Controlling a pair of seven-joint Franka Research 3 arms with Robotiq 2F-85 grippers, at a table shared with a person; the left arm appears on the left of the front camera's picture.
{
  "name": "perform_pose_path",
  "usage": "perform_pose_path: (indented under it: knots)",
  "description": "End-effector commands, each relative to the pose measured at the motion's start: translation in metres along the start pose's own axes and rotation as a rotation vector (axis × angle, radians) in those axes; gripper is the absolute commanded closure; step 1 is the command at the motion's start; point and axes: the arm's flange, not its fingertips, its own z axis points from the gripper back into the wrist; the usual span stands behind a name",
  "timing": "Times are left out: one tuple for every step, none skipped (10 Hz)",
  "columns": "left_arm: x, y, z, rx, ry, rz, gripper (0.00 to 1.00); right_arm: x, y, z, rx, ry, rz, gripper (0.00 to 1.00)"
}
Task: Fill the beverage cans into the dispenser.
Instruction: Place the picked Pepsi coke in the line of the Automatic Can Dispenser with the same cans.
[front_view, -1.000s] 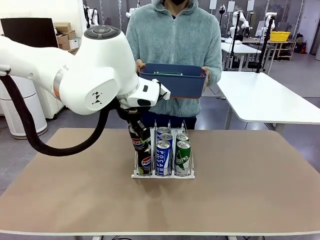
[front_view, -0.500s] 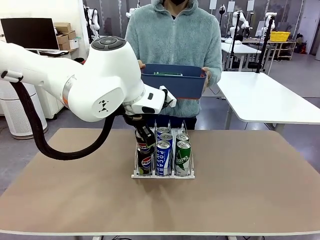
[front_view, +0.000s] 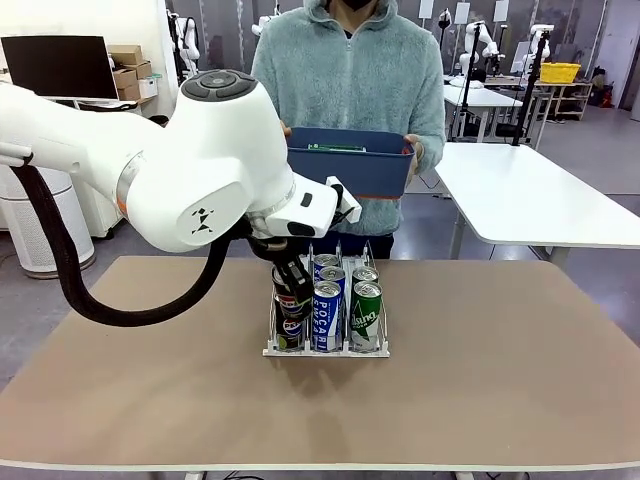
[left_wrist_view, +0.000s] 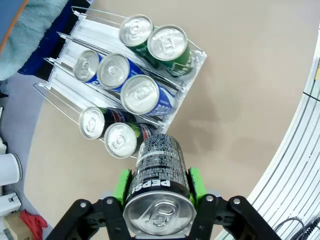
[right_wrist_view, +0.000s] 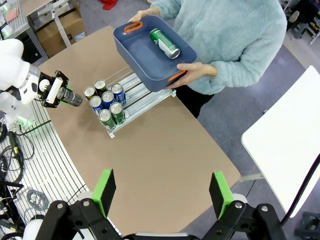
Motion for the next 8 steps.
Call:
perform_pose_path:
  knots:
    - [-0.011, -0.010, -0.002, -0.019, 0.011, 0.024, 0.42, 0.000, 0.002, 0.000, 0.001, 0.000, 0.001, 0.00]
    - [-0.018, -0.019, -0.001, -0.038, 0.028, 0.036, 0.42, 0.000, 0.002, 0.000, 0.001, 0.000, 0.001, 0.00]
    - [-0.021, -0.023, -0.006, -0.048, 0.033, 0.045, 0.42, 0.000, 0.002, 0.000, 0.001, 0.000, 0.001, 0.00]
    - [-0.018, -0.022, -0.017, -0.048, 0.042, 0.035, 0.42, 0.000, 0.002, 0.000, 0.001, 0.000, 0.001, 0.00]
    - [-0.022, -0.020, -0.023, -0.052, 0.050, 0.039, 0.42, 0.000, 0.002, 0.000, 0.001, 0.000, 0.001, 0.00]
    - [-0.027, -0.012, -0.029, -0.049, 0.065, 0.032, 0.42, 0.000, 0.002, 0.000, 0.001, 0.000, 0.001, 0.00]
    - [-0.020, -0.022, -0.020, -0.037, 0.064, 0.029, 0.42, 0.000, 0.002, 0.000, 0.001, 0.000, 0.001, 0.00]
    - [-0.020, -0.022, -0.020, -0.037, 0.064, 0.029, 0.42, 0.000, 0.002, 0.000, 0.001, 0.000, 0.001, 0.00]
